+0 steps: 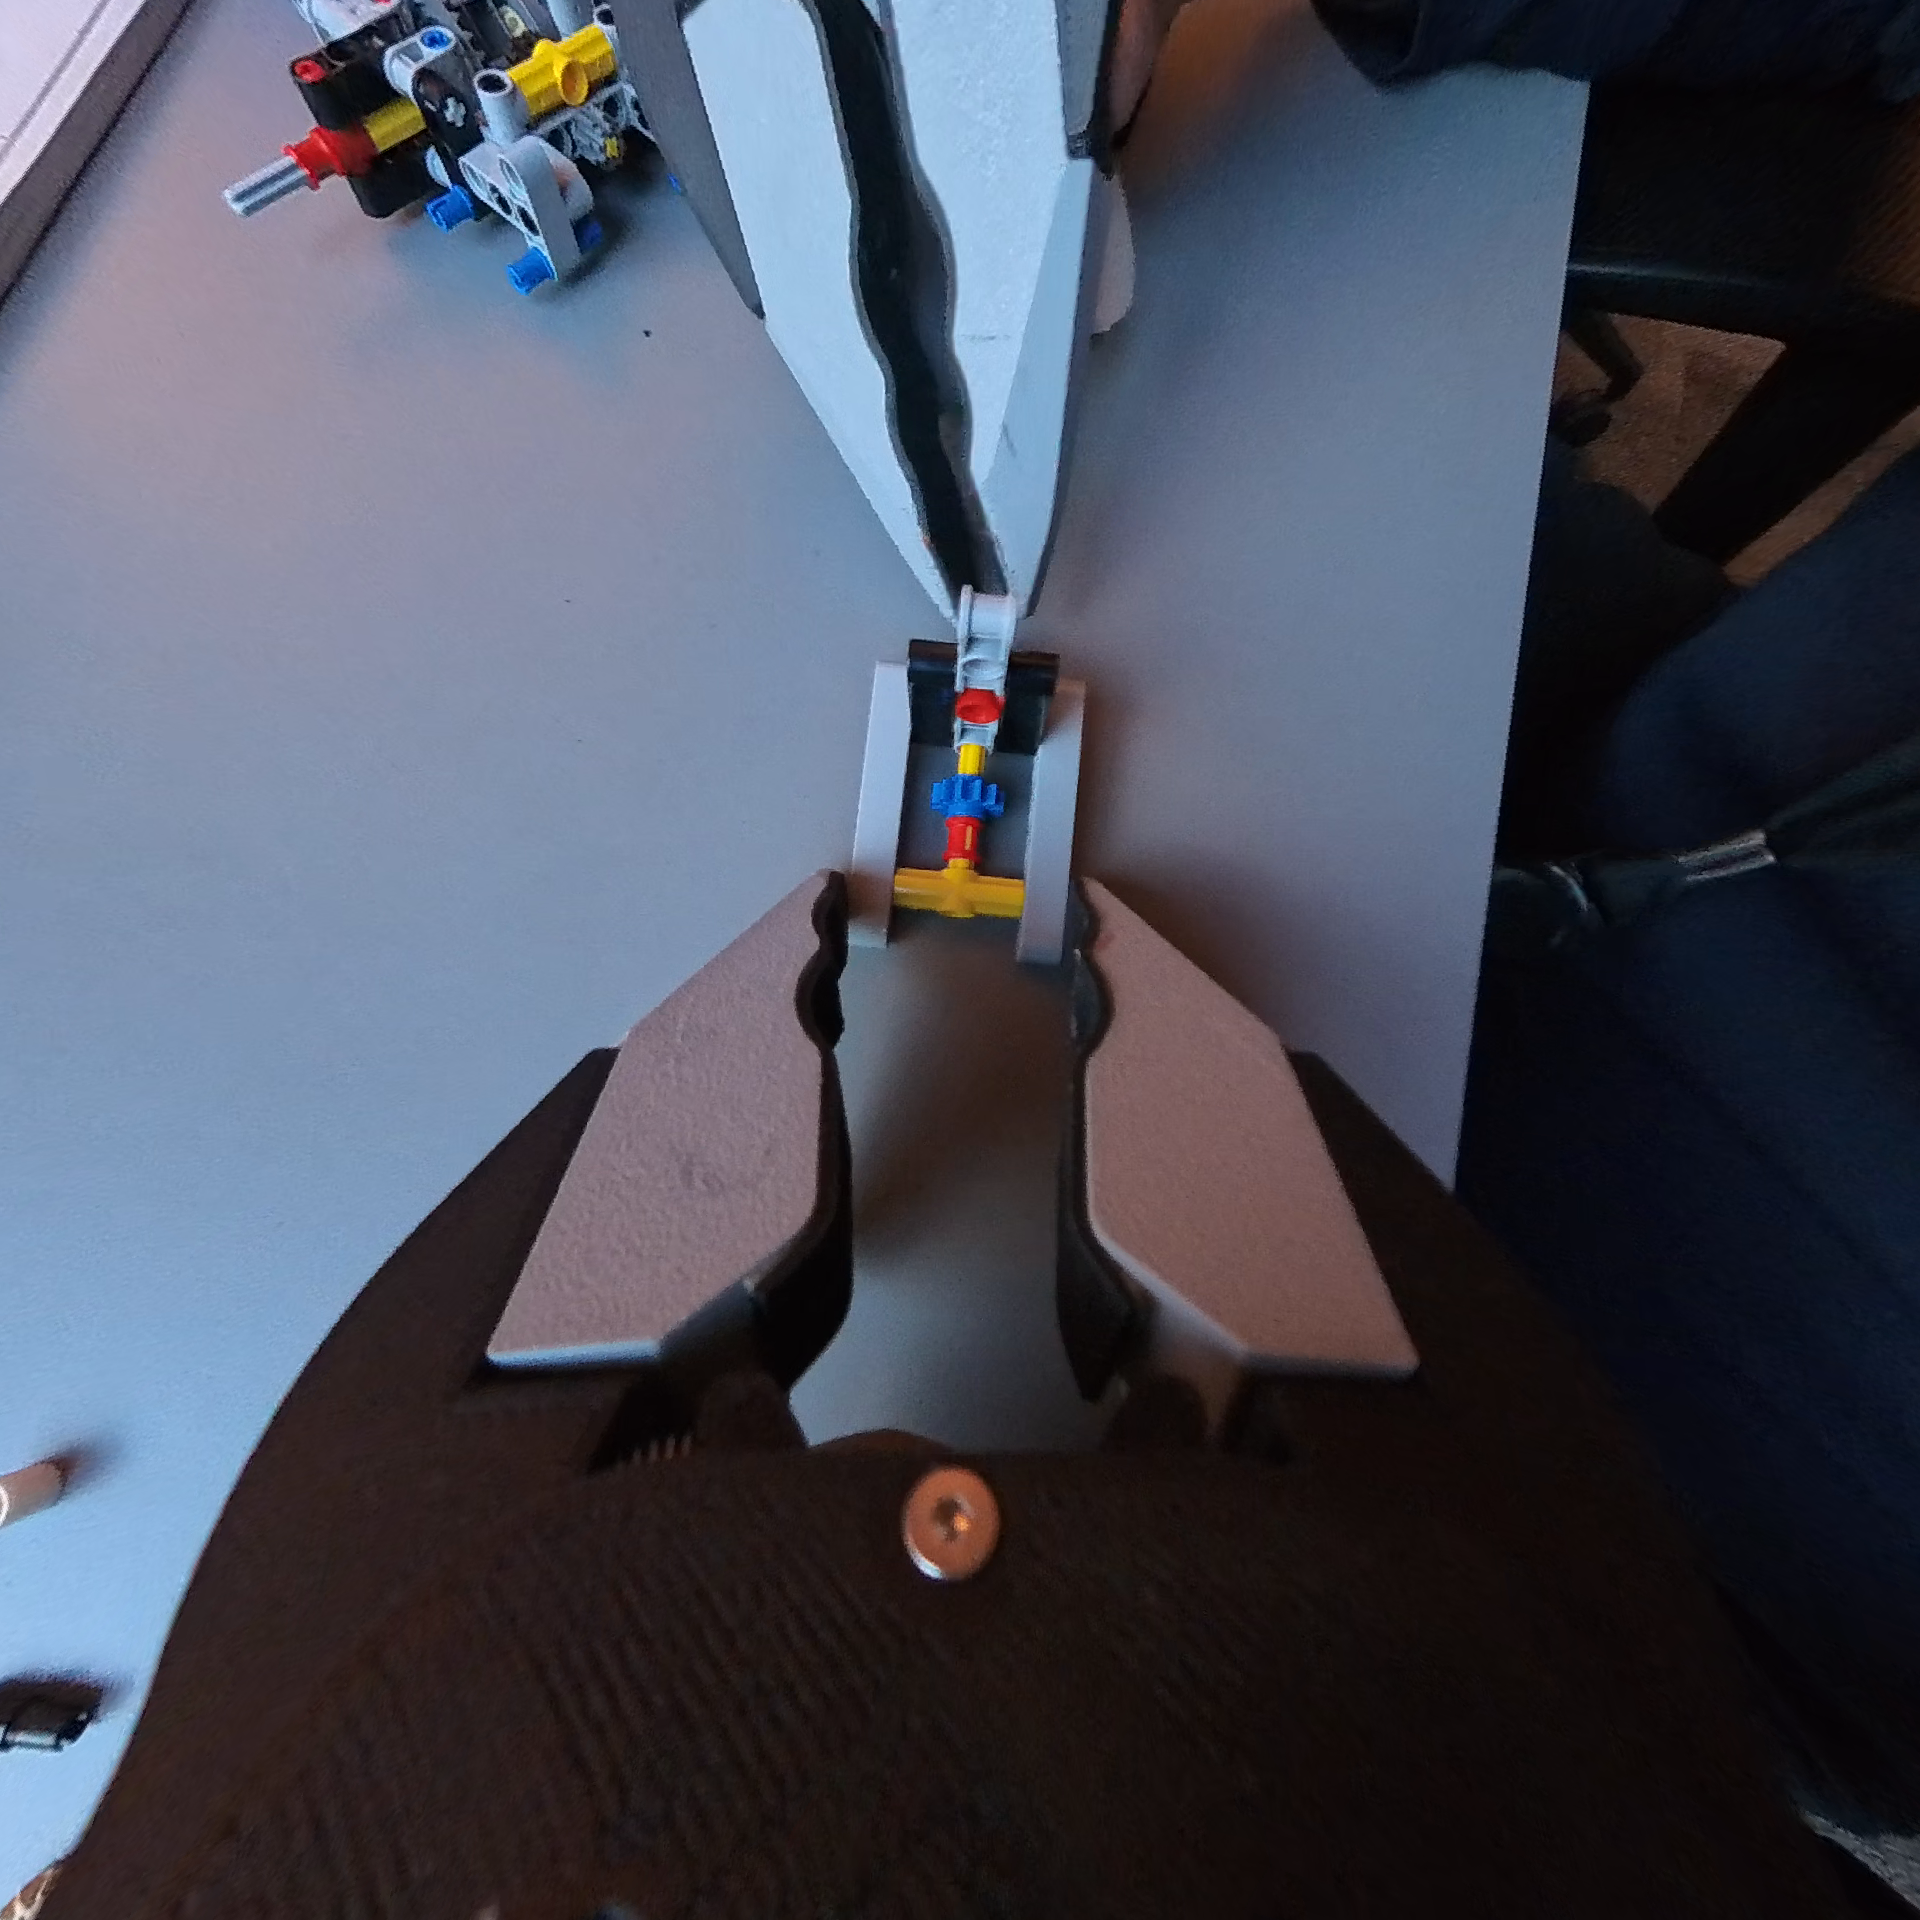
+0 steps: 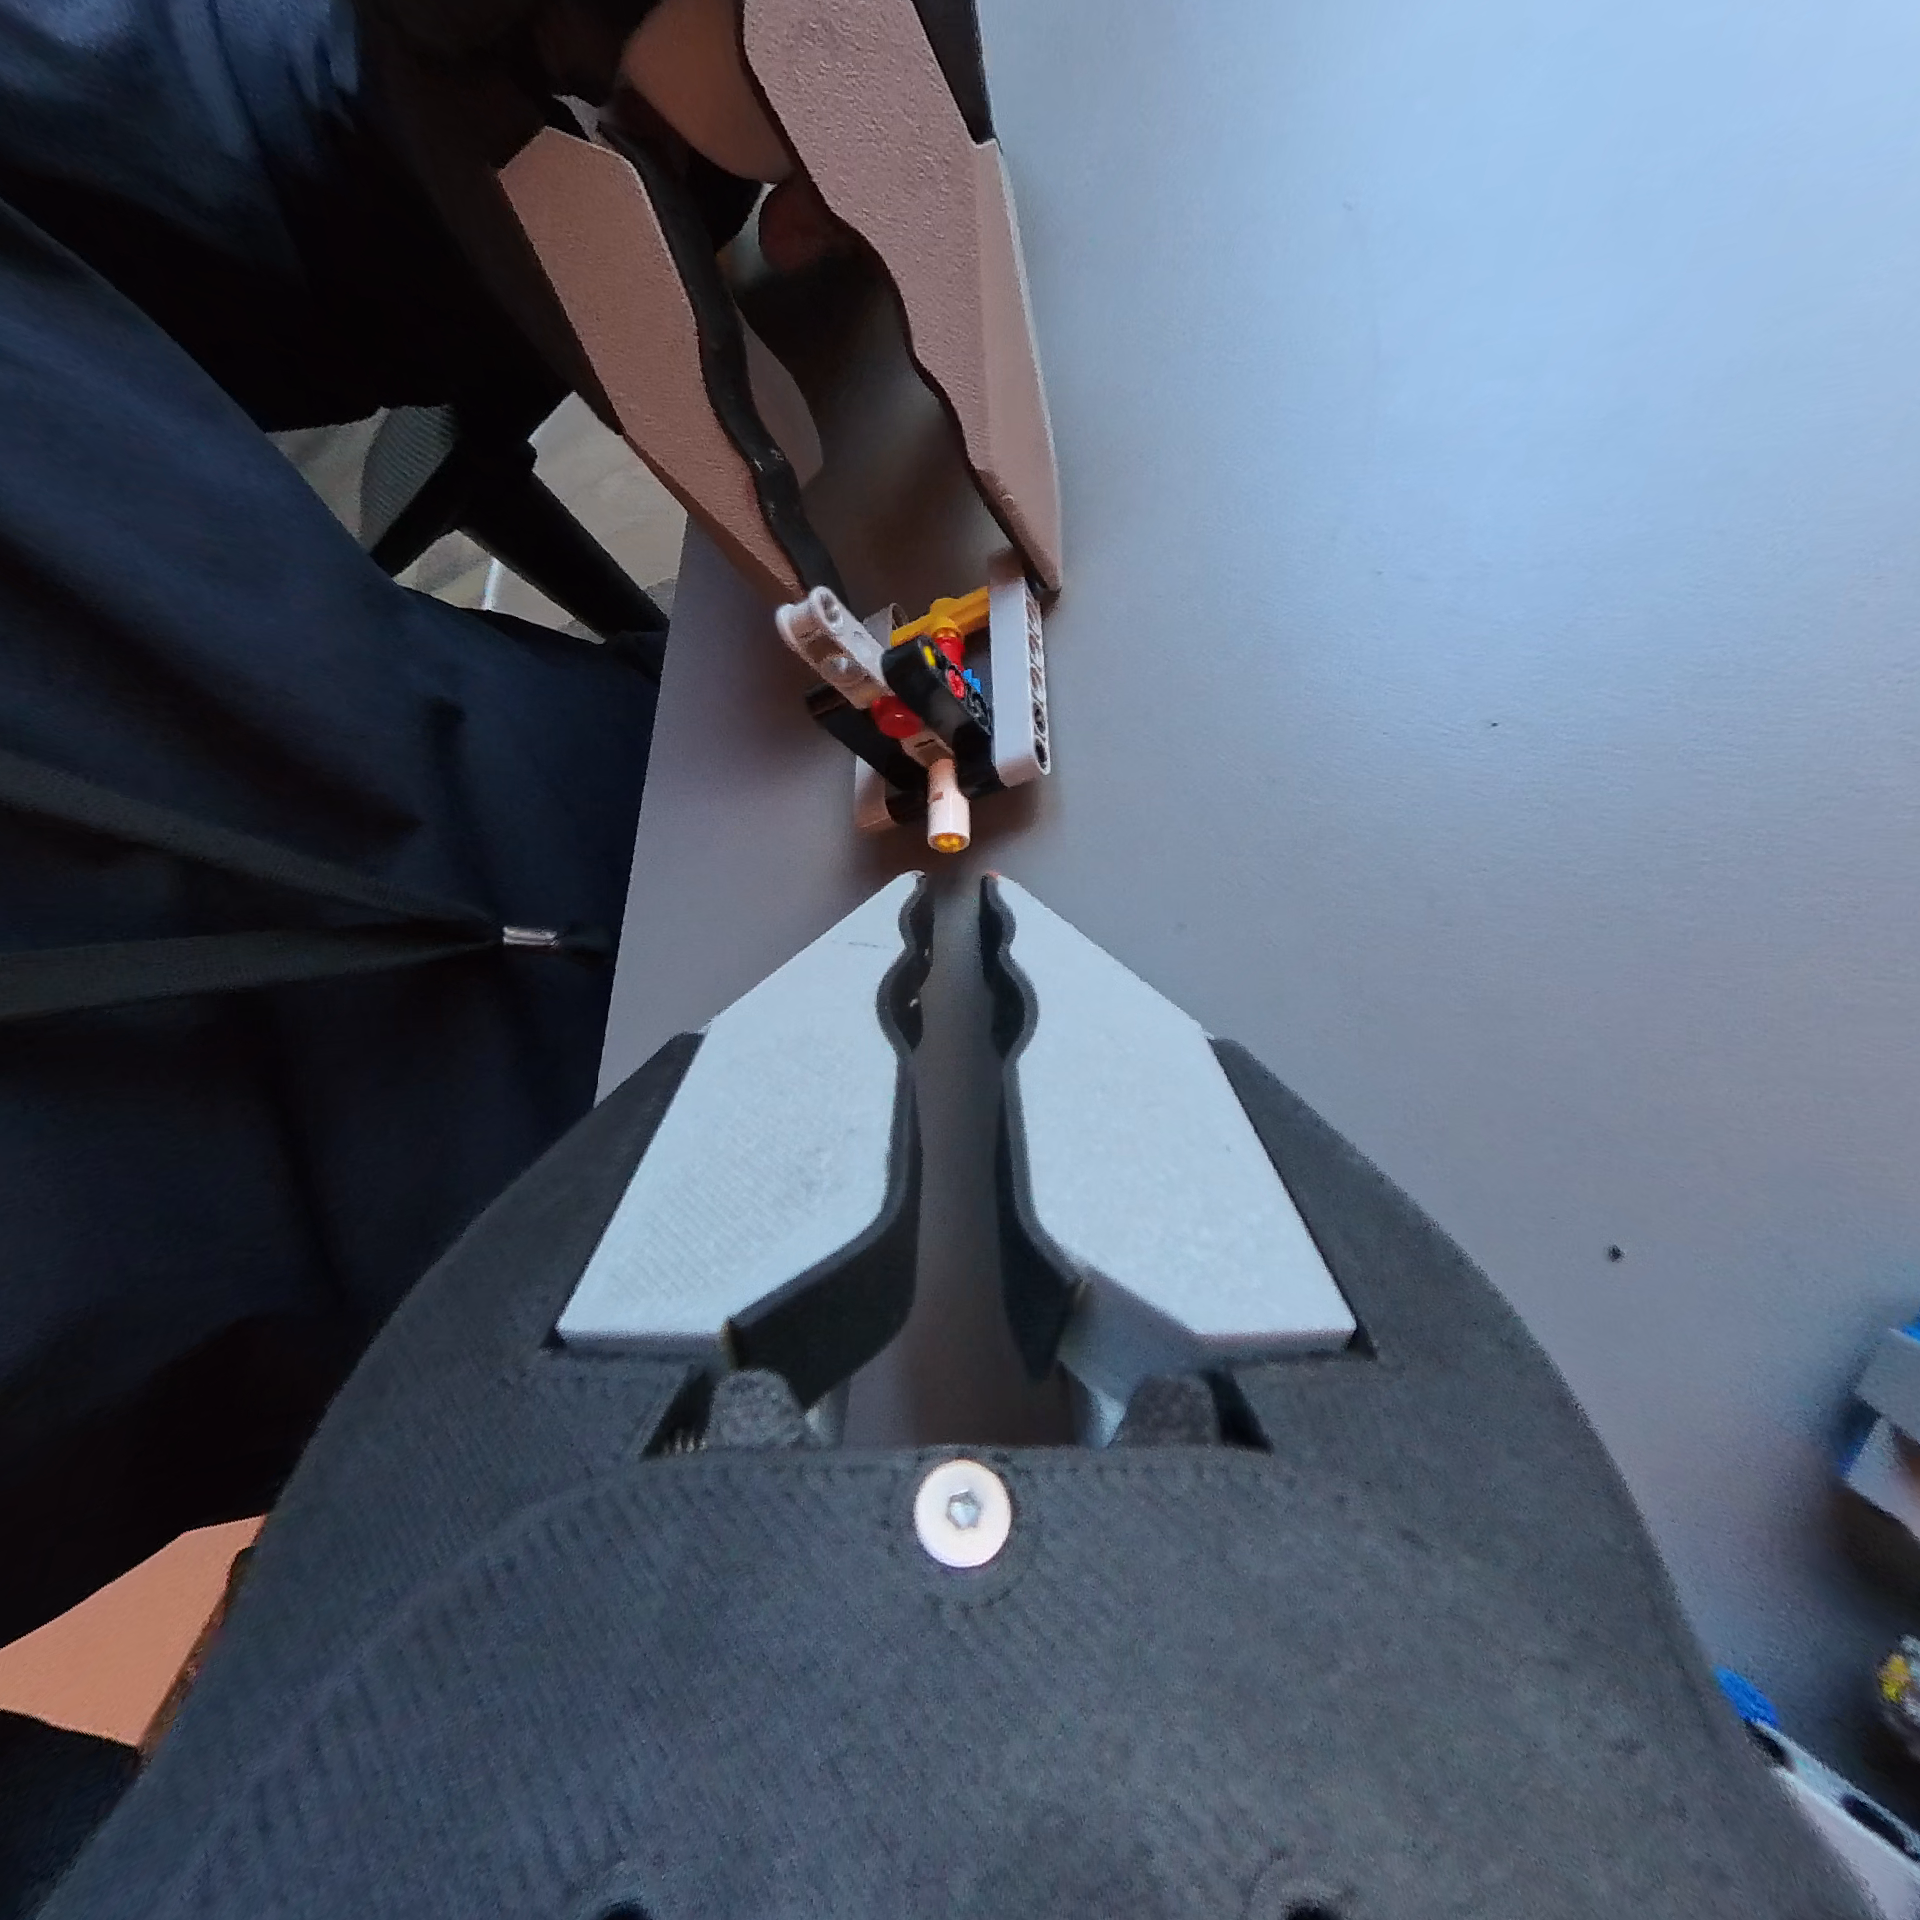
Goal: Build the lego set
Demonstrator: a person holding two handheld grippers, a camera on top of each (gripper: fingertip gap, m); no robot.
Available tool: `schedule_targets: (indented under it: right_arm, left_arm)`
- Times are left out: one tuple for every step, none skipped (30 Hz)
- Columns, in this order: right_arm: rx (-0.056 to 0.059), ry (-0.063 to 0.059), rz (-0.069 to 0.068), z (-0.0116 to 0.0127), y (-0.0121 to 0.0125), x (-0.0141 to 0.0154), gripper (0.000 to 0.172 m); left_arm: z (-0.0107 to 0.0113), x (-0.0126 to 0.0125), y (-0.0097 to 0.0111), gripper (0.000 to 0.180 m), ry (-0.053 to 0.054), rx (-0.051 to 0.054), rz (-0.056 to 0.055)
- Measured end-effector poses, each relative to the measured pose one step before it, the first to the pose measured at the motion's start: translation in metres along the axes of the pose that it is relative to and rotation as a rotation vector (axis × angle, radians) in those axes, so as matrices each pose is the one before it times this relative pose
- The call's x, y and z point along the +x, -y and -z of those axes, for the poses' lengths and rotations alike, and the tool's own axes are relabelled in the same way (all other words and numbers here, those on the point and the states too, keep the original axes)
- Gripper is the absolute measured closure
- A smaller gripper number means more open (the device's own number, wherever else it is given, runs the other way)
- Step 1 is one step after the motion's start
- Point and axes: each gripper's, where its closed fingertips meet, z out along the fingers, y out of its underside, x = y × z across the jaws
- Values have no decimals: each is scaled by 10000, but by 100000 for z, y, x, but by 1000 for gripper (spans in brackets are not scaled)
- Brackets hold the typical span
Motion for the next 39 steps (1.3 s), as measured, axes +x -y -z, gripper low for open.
schedule_targets:
  right_arm:
    - [-3,-56,135,6,14,-11,166]
    - [-9,-92,178,-8,23,8,165]
    - [-31,-106,185,-29,-15,13,165]
    - [-34,-78,149,-49,-5,-28,165]
    - [-19,-67,103,-34,9,-17,165]
    - [-10,-41,59,-37,14,-7,165]
    - [-3,-18,17,-8,5,-6,165]
    - [16,-14,-7,24,12,23,165]
    - [37,1,-20,36,37,23,165]
    - [36,39,-35,39,36,-16,165]
    - [33,49,-40,35,32,-42,164]
    - [20,24,-27,13,18,-10,164]
    - [-2,3,-5,-3,5,-3,164]
    - [-13,-8,11,-17,-23,1,164]
    - [-22,-12,17,-29,-19,-11,164]
    - [-20,-17,17,-30,-16,-3,164]
    - [-11,-16,14,-18,-13,2,164]
    - [-4,-7,8,-11,4,-12,164]
    - [5,-1,0,-8,14,7,164]
    - [15,-4,-10,3,19,13,164]
    - [25,-8,-20,27,23,36,164]
    - [42,-1,-21,34,53,38,164]
    - [52,11,-22,62,63,15,165]
    - [58,11,-24,74,71,12,165]
    - [61,1,-26,75,76,49,165]
    - [47,-22,-31,96,49,80,166]
    - [39,-58,-25,90,32,132,166]
    - [43,-74,-18,97,38,151,168]
    - [53,-75,-25,85,60,153,170]
    - [63,-67,-44,68,68,151,171]
    - [61,-33,-70,43,61,134,172]
    - [37,13,-90,26,23,70,172]
    - [25,43,-83,11,24,28,171]
    - [34,34,-56,-5,36,3,169]
    - [30,7,-29,-11,50,13,168]
    - [20,-20,-13,-18,43,36,167]
    - [30,-14,-3,-27,55,9,167]
    - [28,12,-7,-31,61,-25,166]
    - [17,23,-18,-21,32,-24,165]
  left_arm:
    - [5,1,5,141,-23,7,25]
    - [4,5,4,141,-19,6,20]
    - [0,-3,6,141,-11,4,13]
    - [4,-1,-1,141,-2,3,3]
    - [4,0,-5,141,4,0,-4]
    - [-1,1,-1,141,6,-1,-6]
    - [-8,2,-9,141,5,-1,-6]
    - [0,-3,1,141,1,1,-1]
    - [1,-6,2,141,-4,1,4]
    - [-1,4,4,141,-8,3,10]
    - [6,-11,1,141,-10,4,14]
    - [6,6,15,141,-15,5,18]
    - [5,3,3,141,-17,6,20]
    - [0,-5,8,141,-16,5,20]
    - [10,-2,-1,141,-18,6,21]
    - [5,0,3,141,-16,5,19]
    - [-5,0,10,141,-9,4,12]
    - [5,5,-2,141,-5,2,6]
    - [0,-2,3,141,-6,2,6]
    - [1,-12,5,141,-5,3,13]
    - [5,-16,3,141,-4,5,18]
    - [0,-11,6,141,-3,4,18]
    - [5,-22,4,141,2,5,22]
    - [1,-39,7,141,11,4,26]
    - [7,-105,4,141,60,5,40]
    - [8,-116,7,141,52,6,49]
    - [12,-116,6,141,52,9,58]
    - [7,-112,9,141,49,7,49]
    - [6,-119,4,141,70,5,40]
    - [-5,-116,9,141,81,2,27]
    - [7,-99,-7,141,73,-2,15]
    - [-3,-49,-1,141,40,-4,0]
    - [1,-12,-5,141,16,-3,-5]
    - [3,-12,10,141,8,-1,7]
    - [18,-14,1,141,1,2,22]
    - [22,-10,2,141,-15,4,24]
    - [12,-14,12,141,-11,4,28]
    - [5,-19,1,141,-1,2,22]
    - [11,-4,5,141,2,2,8]
